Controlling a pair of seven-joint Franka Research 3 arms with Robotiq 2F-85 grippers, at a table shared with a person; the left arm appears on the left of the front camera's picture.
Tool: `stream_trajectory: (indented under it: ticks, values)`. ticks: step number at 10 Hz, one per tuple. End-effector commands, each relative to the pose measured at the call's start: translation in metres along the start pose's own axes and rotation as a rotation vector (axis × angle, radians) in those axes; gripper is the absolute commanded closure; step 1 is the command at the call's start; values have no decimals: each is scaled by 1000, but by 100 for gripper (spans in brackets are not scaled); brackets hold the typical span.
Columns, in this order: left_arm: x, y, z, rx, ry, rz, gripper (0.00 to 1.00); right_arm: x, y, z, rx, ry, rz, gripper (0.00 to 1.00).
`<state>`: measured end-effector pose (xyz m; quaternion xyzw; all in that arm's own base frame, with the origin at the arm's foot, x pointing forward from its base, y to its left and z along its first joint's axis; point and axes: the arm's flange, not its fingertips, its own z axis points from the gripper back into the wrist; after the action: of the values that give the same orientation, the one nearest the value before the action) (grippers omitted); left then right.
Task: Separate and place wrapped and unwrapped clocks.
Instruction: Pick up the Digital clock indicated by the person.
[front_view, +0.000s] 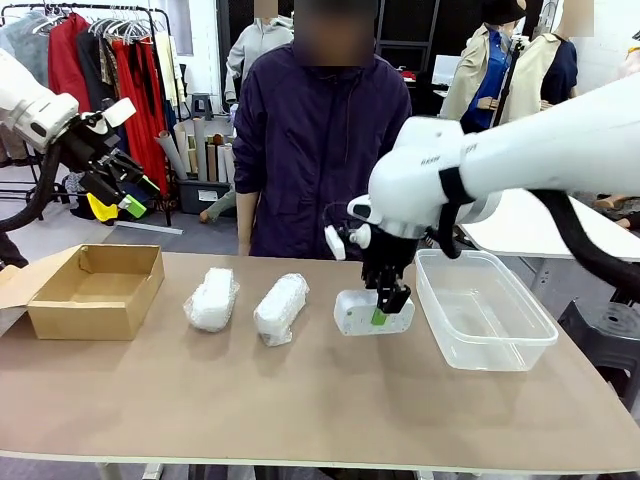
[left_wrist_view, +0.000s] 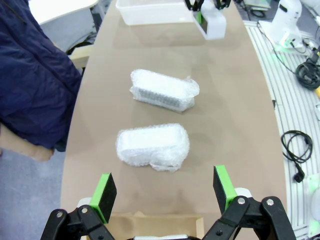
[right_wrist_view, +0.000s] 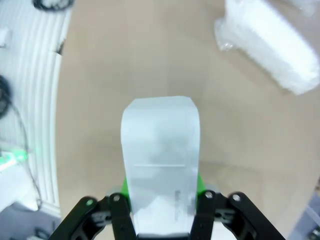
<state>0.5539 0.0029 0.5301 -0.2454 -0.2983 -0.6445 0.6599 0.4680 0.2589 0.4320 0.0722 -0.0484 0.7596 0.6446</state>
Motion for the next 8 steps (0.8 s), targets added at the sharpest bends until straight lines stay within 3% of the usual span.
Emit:
stream_trajectory:
  ticks: [1,8]
  values:
    - [1,-4,0,8,2,2,0,-9,1,34,3,-67,-66,100]
    - [1,-4,0,8,2,2,0,-13,23,142,-153,-117,-188,100]
